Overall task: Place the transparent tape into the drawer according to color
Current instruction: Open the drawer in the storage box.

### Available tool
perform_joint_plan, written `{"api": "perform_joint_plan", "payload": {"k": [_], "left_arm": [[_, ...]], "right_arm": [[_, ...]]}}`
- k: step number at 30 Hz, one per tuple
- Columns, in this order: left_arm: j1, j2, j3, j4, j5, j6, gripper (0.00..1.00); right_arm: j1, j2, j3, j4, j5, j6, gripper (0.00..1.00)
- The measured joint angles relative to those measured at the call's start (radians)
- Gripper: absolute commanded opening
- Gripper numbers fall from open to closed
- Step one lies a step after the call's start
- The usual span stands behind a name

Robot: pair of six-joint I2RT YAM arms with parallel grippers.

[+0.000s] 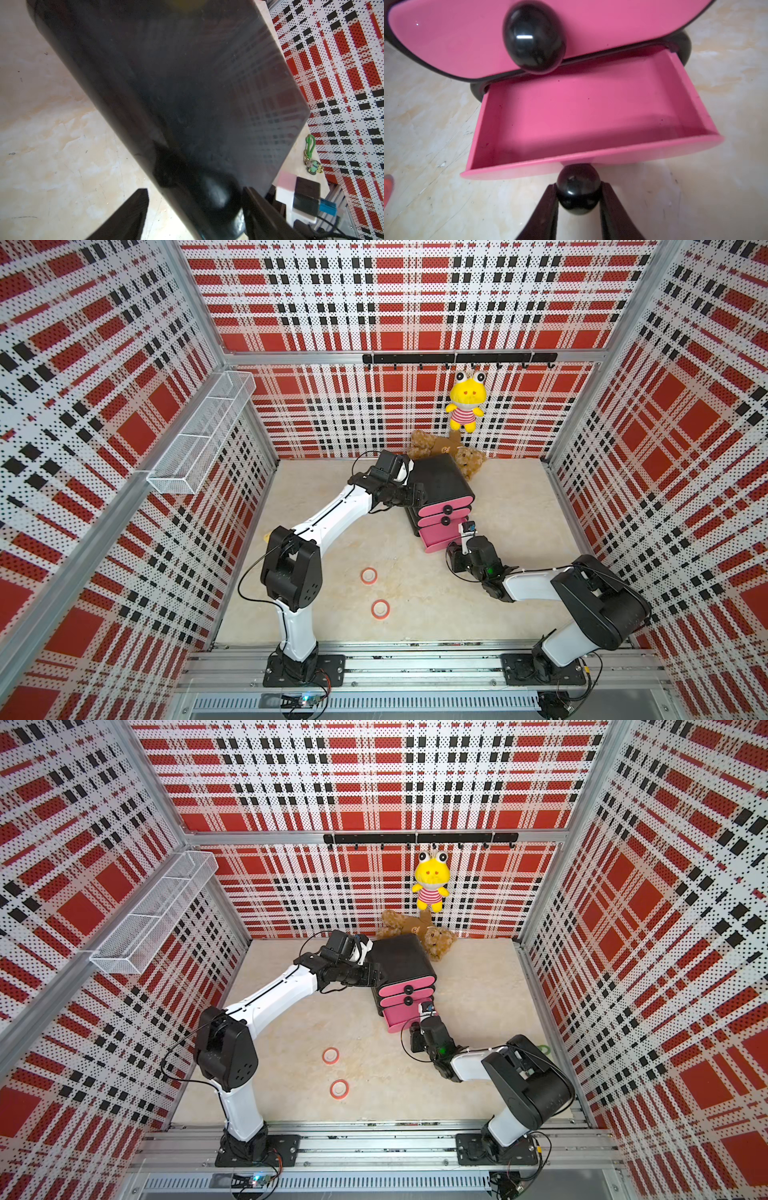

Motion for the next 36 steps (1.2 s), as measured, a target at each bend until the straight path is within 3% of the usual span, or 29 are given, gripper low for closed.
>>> {"api": "perform_joint_plan", "payload": {"k": [8, 14, 17, 29, 36], "left_arm": [[0.000, 0.002, 0.008, -0.014, -0.002, 0.001, 0.77], [-0.001, 0.002, 0.008, -0.016, -0.004, 0.001, 0.78], [-0.001, 0.002, 0.008, -0.016, -0.006, 0.001, 0.79], [-0.001, -0.030, -0.012, -0.037, -0.051, -0.016, 0.94], [-0.001, -0.162, -0.111, -0.043, -0.084, -0.058, 1.00]], "right_arm": [[0.030, -0.052, -0.038, -0.039, 0.019, 0.002, 0.40], [0.034, -0.056, -0.038, -0.053, 0.024, 0.010, 0.73], [0.036, -0.088, -0.048, -0.068, 0.030, 0.011, 0.80], [0.036, -0.394, -0.044, -0.267, 0.058, -0.004, 1.00], [0.036, -0.430, 0.012, -0.409, 0.016, -0.024, 1.00]]}}
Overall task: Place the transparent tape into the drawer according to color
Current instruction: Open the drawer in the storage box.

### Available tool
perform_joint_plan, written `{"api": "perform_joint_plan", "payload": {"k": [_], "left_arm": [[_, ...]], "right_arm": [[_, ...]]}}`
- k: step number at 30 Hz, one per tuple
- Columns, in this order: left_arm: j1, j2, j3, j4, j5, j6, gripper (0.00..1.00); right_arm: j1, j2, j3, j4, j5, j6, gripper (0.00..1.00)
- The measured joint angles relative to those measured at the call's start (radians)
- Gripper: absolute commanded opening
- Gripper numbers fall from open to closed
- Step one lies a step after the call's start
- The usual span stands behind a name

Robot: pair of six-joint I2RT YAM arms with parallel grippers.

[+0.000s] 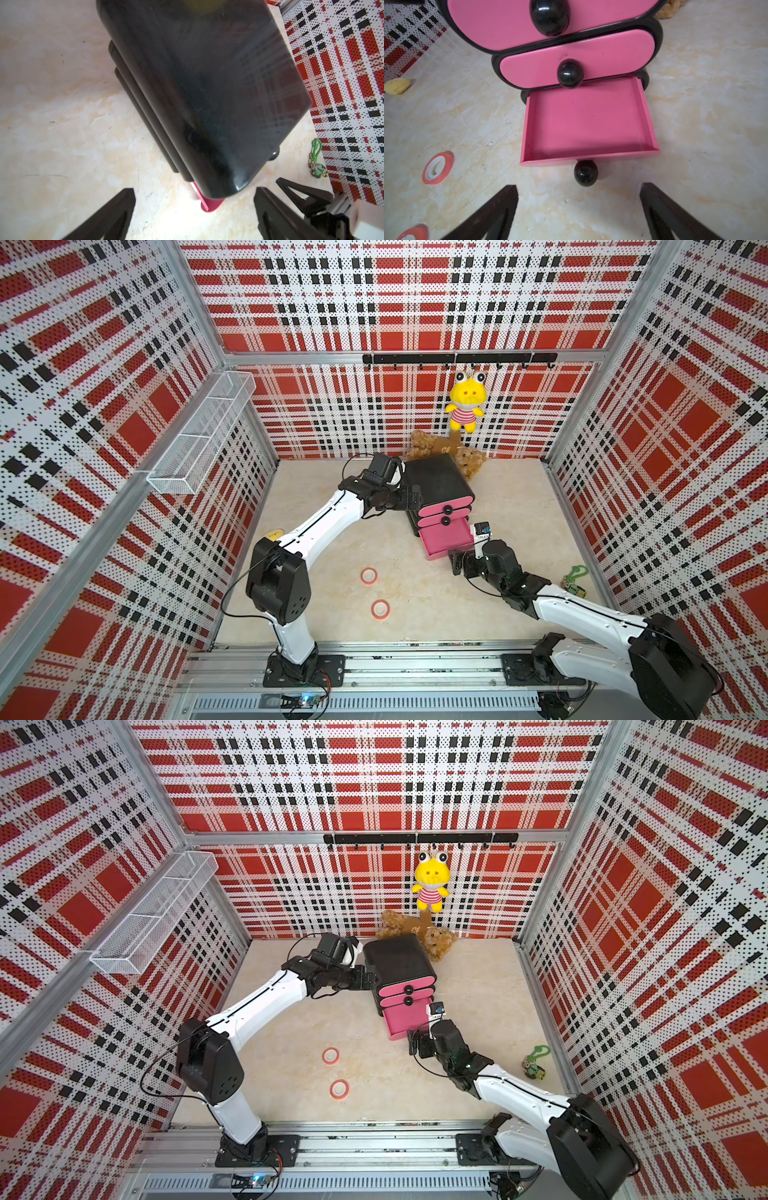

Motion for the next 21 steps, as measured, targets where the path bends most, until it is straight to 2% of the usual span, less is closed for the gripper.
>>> {"api": "perform_joint_plan", "payload": {"k": [5, 10, 16, 21], "left_arm": [[0.000, -0.140, -0.105, 0.000, -0.024, -0.046, 0.99], [-0.012, -0.274, -0.316, -0.003, -0.063, -0.126, 0.99], [-0.078, -0.301, -0.566, -0.046, -0.097, -0.229, 0.99], [-0.105, -0.290, -0.613, -0.080, -0.112, -0.270, 0.91]], "right_arm": [[-0.002, -0.004, 0.076, -0.103, -0.057, -0.018, 1.00], [-0.025, -0.017, 0.151, -0.205, -0.138, -0.042, 1.00], [-0.094, -0.047, 0.182, -0.303, -0.223, -0.056, 1.00], [-0.134, -0.085, 0.180, -0.348, -0.262, -0.057, 1.00]]}}
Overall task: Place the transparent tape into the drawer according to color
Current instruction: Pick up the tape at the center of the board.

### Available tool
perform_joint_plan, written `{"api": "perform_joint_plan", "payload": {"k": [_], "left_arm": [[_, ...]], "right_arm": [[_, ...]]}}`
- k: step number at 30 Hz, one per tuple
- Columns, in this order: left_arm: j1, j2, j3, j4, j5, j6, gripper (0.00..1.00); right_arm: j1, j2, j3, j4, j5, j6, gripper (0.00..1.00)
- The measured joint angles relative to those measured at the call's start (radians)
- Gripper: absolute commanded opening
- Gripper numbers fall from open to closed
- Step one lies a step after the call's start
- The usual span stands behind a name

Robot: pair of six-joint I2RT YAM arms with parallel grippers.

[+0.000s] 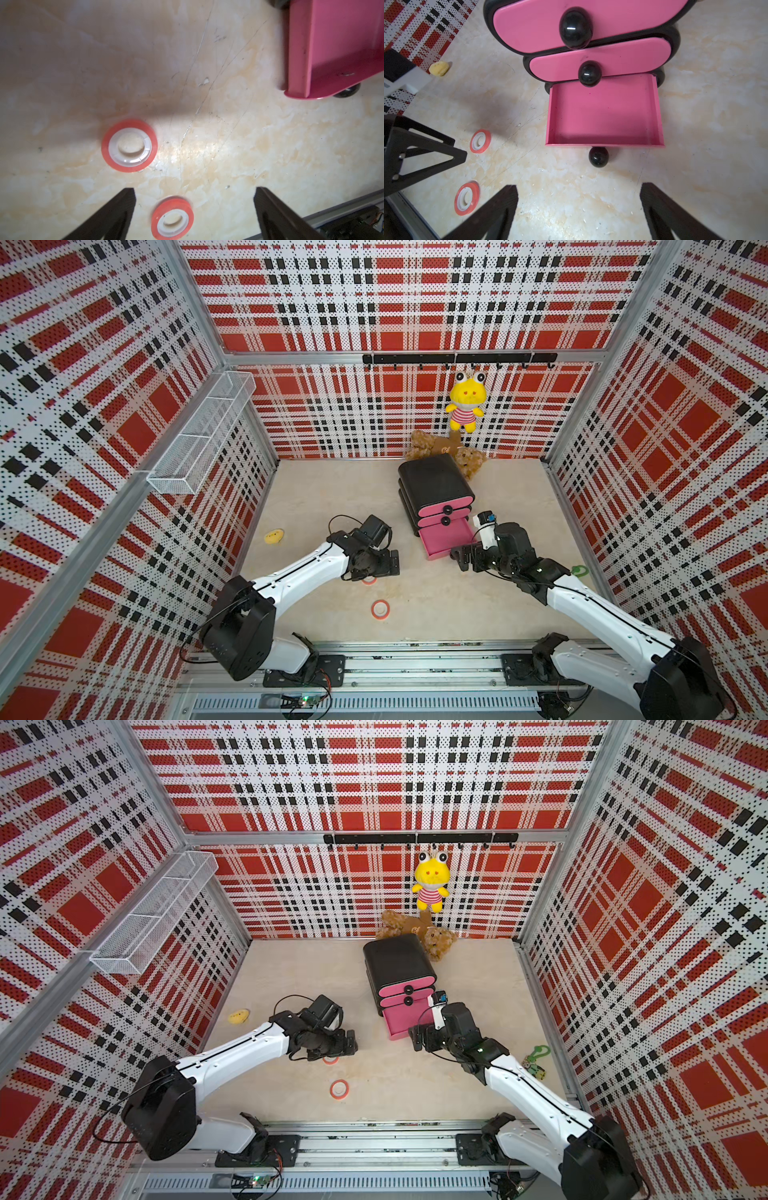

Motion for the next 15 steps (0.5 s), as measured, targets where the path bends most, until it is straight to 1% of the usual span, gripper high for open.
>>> {"api": "perform_joint_plan", "payload": {"k": [3, 8, 11, 15], "left_arm": [[-0.005, 0.042, 0.000, -0.008, -0.016, -0.003, 0.85], [-0.014, 0.155, 0.023, -0.019, -0.040, 0.006, 0.80], [-0.015, 0.204, 0.056, -0.026, -0.056, 0.019, 0.78], [-0.015, 0.234, 0.117, -0.032, -0.077, 0.035, 0.75]], "right_arm": [[-0.003, -0.014, 0.000, -0.014, -0.013, 0.001, 1.00], [-0.007, -0.035, -0.019, -0.025, -0.022, 0.002, 1.00], [-0.010, -0.056, -0.029, -0.030, -0.024, 0.003, 1.00], [-0.017, -0.080, -0.031, -0.032, -0.029, 0.006, 1.00]]}}
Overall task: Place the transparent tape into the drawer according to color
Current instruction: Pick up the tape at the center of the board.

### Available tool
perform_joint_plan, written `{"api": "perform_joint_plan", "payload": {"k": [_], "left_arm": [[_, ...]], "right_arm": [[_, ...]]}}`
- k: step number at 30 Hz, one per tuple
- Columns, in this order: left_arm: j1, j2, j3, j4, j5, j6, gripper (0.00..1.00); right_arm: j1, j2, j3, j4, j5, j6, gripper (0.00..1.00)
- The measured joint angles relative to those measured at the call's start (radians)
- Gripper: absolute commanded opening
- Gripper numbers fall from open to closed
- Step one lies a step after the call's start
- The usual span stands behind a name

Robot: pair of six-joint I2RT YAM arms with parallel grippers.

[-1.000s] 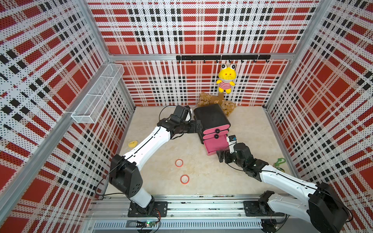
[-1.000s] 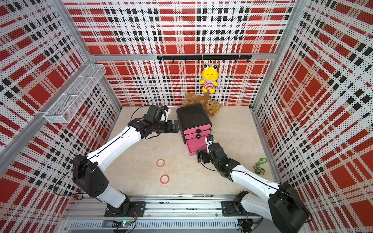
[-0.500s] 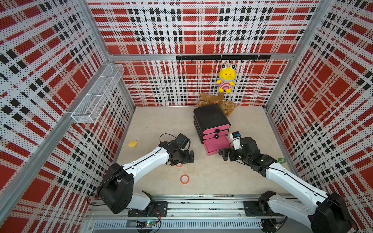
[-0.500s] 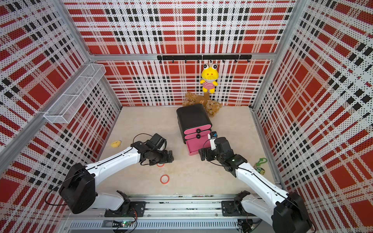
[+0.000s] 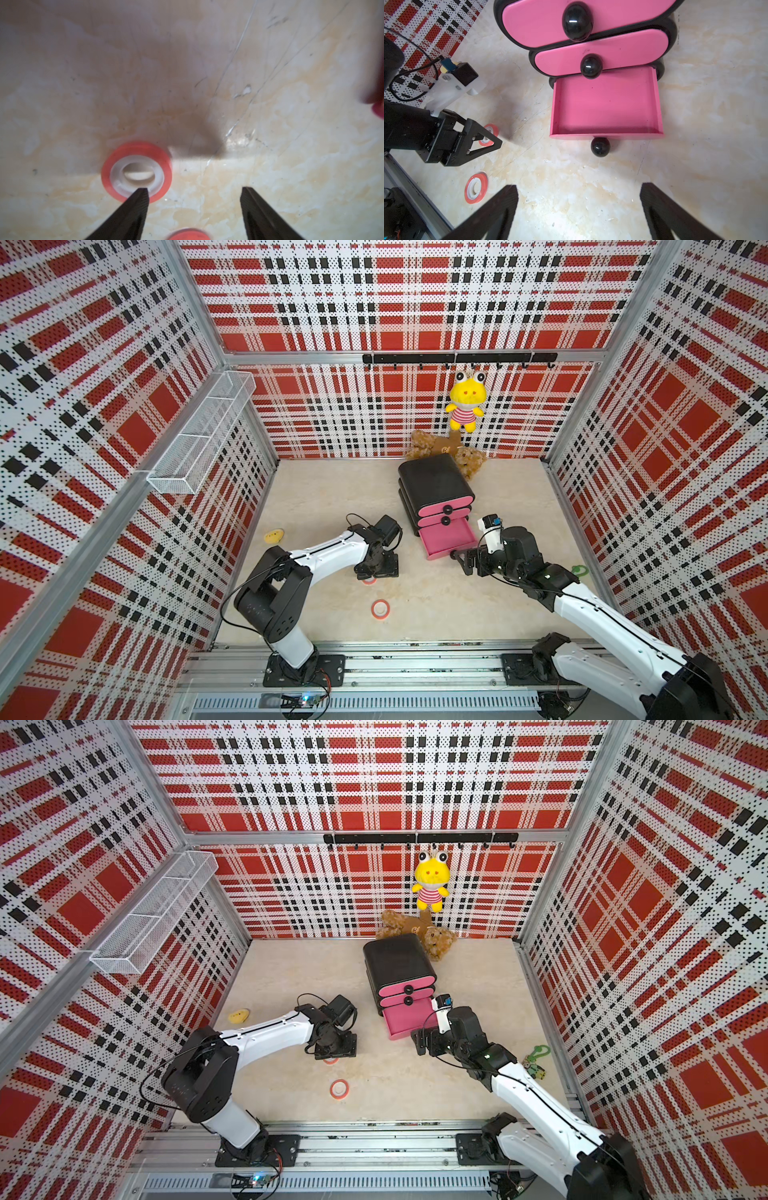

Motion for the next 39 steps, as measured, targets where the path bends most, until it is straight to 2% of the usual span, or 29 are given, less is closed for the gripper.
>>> {"api": "perform_joint_plan", "payload": {"k": [32, 35, 39], "left_arm": [[0.004, 0.084, 0.013, -0.039, -0.043, 0.063, 0.65], [0.004, 0.098, 0.013, -0.039, -0.047, 0.069, 0.54], [0.003, 0.106, 0.015, -0.038, -0.047, 0.086, 0.31]], "right_arm": [[-0.040, -0.021, 0.000, -0.018, -0.019, 0.010, 1.00], [-0.040, -0.022, 0.000, -0.023, -0.019, 0.011, 1.00], [-0.042, -0.024, 0.000, -0.028, -0.019, 0.011, 1.00]]}}
